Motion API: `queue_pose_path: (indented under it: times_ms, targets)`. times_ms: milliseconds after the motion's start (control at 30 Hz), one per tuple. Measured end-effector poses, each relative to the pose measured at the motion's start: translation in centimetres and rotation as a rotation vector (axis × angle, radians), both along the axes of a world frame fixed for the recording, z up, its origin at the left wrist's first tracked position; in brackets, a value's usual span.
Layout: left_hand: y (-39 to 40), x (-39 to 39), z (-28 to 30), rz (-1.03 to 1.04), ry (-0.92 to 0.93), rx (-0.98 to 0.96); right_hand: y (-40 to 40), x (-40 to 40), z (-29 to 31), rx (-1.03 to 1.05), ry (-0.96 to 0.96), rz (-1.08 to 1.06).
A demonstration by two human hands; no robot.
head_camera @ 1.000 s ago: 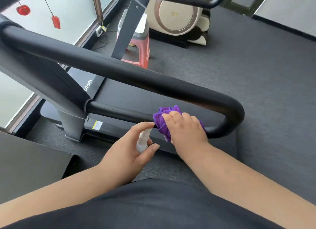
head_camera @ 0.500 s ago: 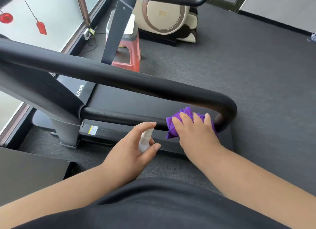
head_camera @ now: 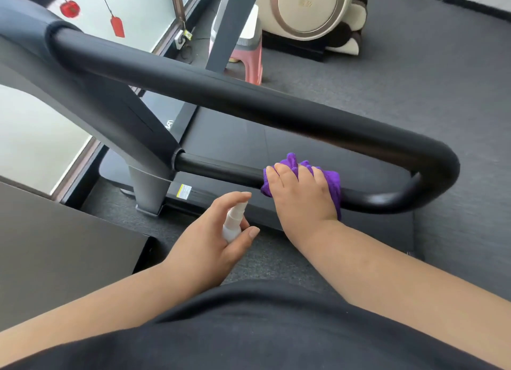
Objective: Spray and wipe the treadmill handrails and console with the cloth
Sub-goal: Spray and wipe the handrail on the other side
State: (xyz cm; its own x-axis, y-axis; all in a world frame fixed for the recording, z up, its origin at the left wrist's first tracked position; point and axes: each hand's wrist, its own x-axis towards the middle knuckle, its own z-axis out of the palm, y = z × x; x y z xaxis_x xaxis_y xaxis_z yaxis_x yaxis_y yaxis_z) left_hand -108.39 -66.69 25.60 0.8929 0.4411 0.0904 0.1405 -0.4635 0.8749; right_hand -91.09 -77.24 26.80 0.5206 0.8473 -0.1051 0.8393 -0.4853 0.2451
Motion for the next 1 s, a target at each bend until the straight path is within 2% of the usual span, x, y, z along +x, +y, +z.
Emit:
queue_pose_path:
  times_ms: [267,500,800,1000]
  targets:
    - [1.7,-4.1,-0.2,0.118,0.007,0.029,6.0,-2.2,-0.9,0.002,0.011,0.099]
    - [2.4,-7.3,-0.4,0.205,0.029,0.072,11.3,-4.0,-2.4,0.15,0.084,0.257]
    - [3.3,-6.6,0.1,0.294,0.04,0.111,13.8,-4.6,-3.6,0.438,0.19,0.516]
    - [5.5,-4.8,1.3,0.386,0.029,0.141,10.7,-3.8,-3.5,0.366,0.333,0.734]
